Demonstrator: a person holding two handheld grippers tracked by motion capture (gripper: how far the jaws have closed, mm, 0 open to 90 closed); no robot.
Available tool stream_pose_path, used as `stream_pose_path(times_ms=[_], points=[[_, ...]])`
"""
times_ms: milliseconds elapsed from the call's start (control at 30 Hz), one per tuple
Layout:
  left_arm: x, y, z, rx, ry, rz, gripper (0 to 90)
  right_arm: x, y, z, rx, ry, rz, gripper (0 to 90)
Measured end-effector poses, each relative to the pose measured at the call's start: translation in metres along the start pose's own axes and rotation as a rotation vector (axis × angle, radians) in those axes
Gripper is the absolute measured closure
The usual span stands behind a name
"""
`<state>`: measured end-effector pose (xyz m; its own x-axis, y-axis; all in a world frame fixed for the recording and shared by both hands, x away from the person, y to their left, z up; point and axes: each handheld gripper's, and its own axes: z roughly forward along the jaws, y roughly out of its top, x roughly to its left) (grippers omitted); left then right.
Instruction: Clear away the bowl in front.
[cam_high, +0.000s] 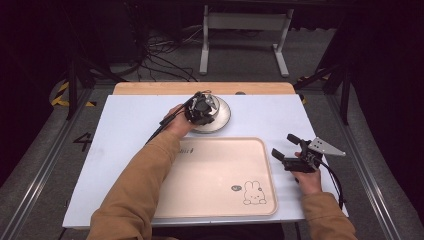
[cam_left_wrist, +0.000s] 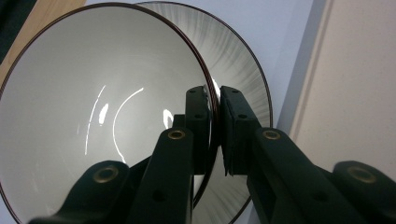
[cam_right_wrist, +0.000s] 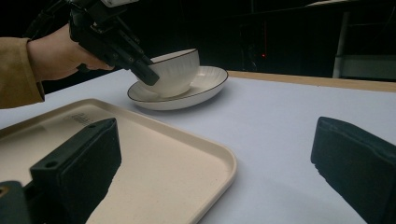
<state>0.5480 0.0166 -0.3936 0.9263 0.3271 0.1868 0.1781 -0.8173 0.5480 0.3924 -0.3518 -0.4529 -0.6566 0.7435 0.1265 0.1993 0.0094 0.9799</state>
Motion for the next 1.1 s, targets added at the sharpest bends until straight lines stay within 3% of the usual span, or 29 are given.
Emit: stream_pose_path(times_ms=[600, 933, 1100], points=[[-0.006, 0.005, -0.032, -0.014, -0.016, 0.022, 83.6, 0.000, 0.000, 0.000, 0.001, 0.003, -0.001, 2.2], [-0.018, 0.008, -0.058, -0.027, -0.043, 0.046, 83.5, 0.000, 0.000, 0.000, 0.002, 0.002, -0.001, 2.2], [-0.024, 0.008, -0.067, -0.034, -0.048, 0.034, 83.6, 0.000, 0.000, 0.000, 0.002, 0.002, -0.001, 2.2]])
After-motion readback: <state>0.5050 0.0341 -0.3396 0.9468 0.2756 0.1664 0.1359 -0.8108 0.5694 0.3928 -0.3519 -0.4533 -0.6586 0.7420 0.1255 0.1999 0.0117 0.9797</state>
